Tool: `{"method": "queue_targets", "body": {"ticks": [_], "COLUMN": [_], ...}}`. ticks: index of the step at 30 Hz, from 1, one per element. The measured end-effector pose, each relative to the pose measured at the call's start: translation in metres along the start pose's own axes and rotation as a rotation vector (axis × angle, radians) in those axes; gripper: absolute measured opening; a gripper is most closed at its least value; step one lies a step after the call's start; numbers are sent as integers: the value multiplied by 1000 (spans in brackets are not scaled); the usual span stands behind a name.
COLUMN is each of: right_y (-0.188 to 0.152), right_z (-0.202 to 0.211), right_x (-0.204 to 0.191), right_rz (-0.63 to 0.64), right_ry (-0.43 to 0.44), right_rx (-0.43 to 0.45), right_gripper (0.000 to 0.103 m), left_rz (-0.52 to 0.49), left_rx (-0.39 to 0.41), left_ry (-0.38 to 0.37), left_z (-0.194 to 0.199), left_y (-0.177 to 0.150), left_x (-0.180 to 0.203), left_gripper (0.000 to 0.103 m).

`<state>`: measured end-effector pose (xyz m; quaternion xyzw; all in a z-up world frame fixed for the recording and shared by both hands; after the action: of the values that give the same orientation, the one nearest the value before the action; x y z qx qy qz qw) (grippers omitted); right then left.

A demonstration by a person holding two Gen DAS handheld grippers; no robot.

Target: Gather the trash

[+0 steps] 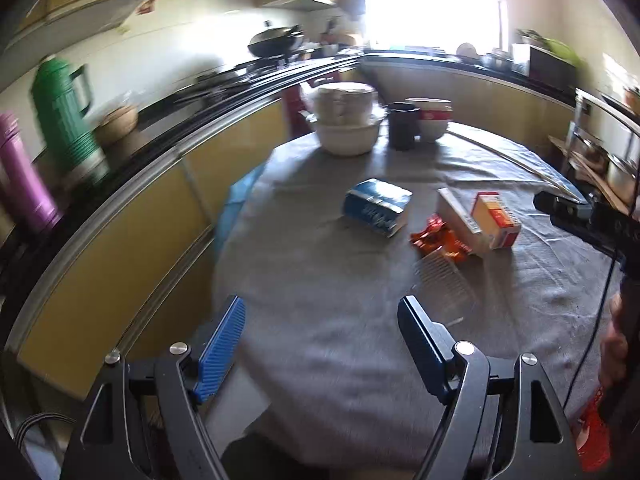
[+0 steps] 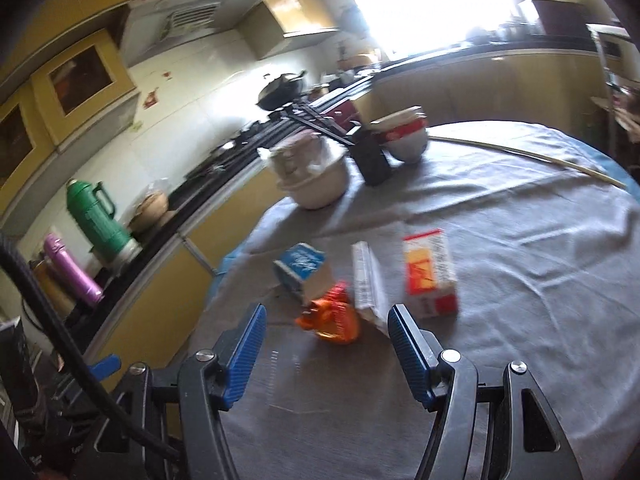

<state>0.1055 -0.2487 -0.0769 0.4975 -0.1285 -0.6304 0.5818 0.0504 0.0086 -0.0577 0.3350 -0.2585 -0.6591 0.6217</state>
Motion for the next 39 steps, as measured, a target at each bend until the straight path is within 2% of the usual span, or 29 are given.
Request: {"method": "queue_targets", "body": {"ticks": [3,8,15,18,23,26,30,34,39], "right_y": [0,-4,-6,-8,-25,-34,-33,-29,-31], "right_z": [-5,-7,5,16,41,56,82,91,84], "right_x": [-8,-26,-73,-99,-136,-153,-167,-156,-114], "right_rz": [-12,-38,-29,-31,28,69,154,174,75], "right_ry": [37,19,-14,-3,10,18,20,-11,-58], "right_rx": [10,59,78,80,78,67,105,135,96], "right_gripper": [68,68,68,68,68,68,68,68,68], "left_rz": [50,36,43,57,83,86,65,18,-41], "left_rx": [4,57,143,171,163,184,219,236,217], "left_ry": [46,157,237,238,235,230,221,190,180], "left_z": [30,98,168,184,202,212,225,225,217], "left_y": [-10,-41,-52,-51,-64,-69,-62,-57,-61], "left_x": [-14,-37,-73,-85,-98,-99,-89,-67,-50], "left_gripper": [79,79,79,79,79,79,79,79,79]}}
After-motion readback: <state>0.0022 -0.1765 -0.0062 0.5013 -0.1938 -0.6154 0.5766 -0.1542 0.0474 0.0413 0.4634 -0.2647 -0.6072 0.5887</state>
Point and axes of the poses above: each gripper's, at about its wrist camera, not at the fingertips, and z roughly against the way its jaws point, x to its right, y to its top, the point moved 3 cm from there along -z, roughly the way its jaws point, and after that the axes turned 4 degrees about x, right-handed, at the moved point
